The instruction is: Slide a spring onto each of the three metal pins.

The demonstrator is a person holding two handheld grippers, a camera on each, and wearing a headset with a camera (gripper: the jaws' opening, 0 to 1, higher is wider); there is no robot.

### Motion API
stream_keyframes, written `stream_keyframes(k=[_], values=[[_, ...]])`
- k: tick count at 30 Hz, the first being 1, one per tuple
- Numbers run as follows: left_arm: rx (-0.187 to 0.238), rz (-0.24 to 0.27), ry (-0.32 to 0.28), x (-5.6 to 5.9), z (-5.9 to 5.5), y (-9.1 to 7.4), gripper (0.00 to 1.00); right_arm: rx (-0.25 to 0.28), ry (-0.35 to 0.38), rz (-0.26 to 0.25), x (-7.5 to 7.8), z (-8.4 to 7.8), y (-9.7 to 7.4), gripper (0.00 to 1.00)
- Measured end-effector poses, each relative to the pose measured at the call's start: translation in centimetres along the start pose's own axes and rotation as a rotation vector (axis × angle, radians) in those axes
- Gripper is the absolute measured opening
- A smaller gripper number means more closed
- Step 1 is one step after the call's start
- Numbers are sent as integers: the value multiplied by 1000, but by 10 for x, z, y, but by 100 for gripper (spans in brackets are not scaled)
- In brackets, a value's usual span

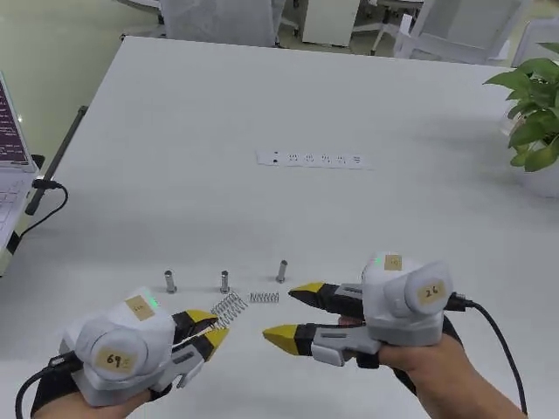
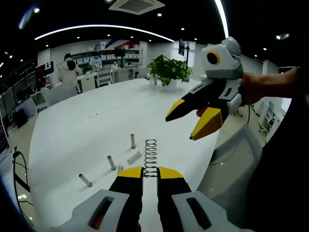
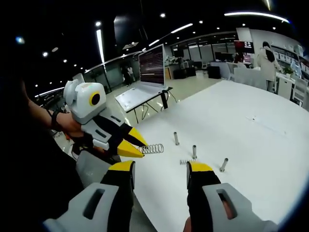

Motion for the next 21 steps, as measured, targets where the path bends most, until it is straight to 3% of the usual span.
stream_keyframes(k=[10, 21], values=[[41, -33, 43, 12, 15, -6, 3, 29, 56, 71, 1, 2, 12, 29], [20, -71, 78, 16, 13, -5, 3, 61, 104, 124, -1, -3, 15, 14]])
Point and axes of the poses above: the centre of the closed fingertips' face, and the gripper's own axes: y roughly forward along the fingers, x roughly to its right, z roughly out of its top, the point moved 8 cm from there along -y, roughly backward along the fingers, and after that the axes turned 7 degrees about z, right-handed, at the moved point
